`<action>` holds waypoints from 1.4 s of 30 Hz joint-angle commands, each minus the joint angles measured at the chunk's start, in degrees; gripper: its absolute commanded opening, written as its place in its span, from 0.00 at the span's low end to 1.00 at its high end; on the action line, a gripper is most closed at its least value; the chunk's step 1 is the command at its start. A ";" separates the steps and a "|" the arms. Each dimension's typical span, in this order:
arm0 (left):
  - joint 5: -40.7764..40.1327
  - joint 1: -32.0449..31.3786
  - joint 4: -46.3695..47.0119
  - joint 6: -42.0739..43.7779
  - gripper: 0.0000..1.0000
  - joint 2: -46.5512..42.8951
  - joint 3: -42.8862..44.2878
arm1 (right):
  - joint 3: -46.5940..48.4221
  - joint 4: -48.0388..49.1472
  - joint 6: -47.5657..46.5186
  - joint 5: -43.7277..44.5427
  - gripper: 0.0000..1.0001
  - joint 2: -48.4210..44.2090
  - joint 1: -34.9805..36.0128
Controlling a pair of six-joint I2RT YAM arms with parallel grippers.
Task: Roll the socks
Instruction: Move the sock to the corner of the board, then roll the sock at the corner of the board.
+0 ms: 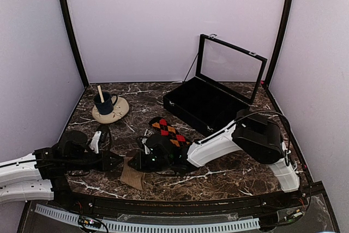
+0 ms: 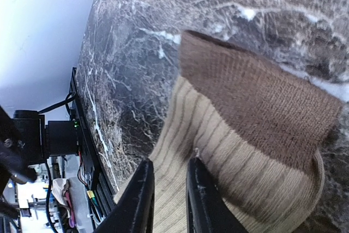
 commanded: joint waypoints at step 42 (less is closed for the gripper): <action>0.05 -0.01 -9.15 -15.09 0.36 -1.94 -1.48 | 9.93 -41.73 -67.73 36.78 0.58 -7.84 20.29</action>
